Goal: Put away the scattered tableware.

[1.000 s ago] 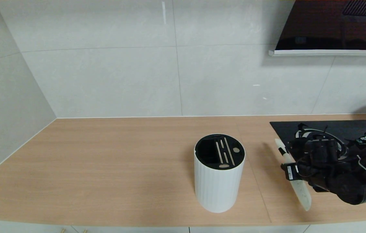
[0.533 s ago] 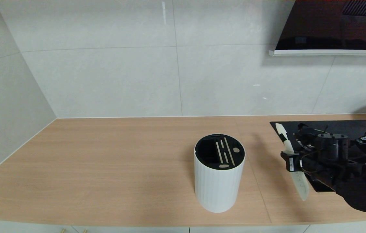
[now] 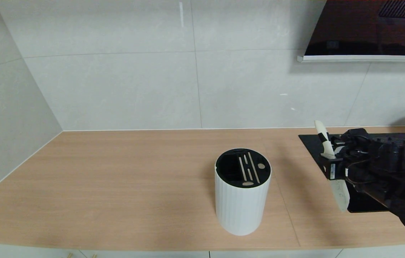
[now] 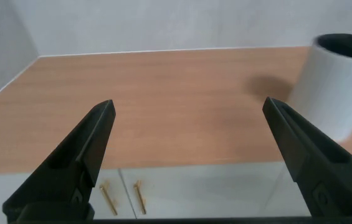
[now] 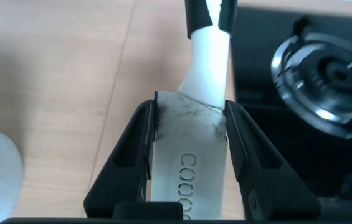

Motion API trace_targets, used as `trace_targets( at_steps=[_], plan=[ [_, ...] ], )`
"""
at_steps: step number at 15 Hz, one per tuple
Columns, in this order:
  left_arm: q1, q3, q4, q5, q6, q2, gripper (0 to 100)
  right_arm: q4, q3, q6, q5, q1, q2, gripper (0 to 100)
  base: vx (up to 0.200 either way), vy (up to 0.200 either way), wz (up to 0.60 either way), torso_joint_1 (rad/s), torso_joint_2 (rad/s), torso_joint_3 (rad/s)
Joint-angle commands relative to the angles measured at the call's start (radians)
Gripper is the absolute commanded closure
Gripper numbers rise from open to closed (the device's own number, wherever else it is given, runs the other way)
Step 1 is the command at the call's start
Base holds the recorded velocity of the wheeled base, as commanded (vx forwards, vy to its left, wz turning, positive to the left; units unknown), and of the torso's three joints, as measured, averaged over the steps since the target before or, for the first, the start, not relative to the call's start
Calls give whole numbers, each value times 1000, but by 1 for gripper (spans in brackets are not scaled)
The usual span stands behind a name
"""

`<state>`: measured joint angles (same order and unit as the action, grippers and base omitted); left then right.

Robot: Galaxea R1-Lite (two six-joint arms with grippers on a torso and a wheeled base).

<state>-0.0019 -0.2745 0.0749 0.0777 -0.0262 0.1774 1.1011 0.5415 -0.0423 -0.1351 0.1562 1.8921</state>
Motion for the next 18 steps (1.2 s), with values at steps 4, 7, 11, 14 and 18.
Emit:
trace_targets(
  at_steps=[4,7,11,14,18],
  plan=[
    [-18,-405,-24,57,-70,821,0,-1,-14,-19,0,9,-68,100,0,0,0,0,0,0],
    [-52,-431,-342,57,32,1085,0,0,-17,-22,-3,16,-76,100,0,0,0,0,0,0],
    [-52,-391,-995,56,147,1367,0,-1,3,-21,-3,37,-57,100,0,0,0,0,0,0],
    [-191,-341,-1181,54,239,1419,0,-6,18,-21,-8,83,-108,100,0,0,0,0,0,0],
    [-316,-345,-1041,59,258,1373,0,-402,390,-17,-9,135,-168,100,0,0,0,0,0,0]
  ],
)
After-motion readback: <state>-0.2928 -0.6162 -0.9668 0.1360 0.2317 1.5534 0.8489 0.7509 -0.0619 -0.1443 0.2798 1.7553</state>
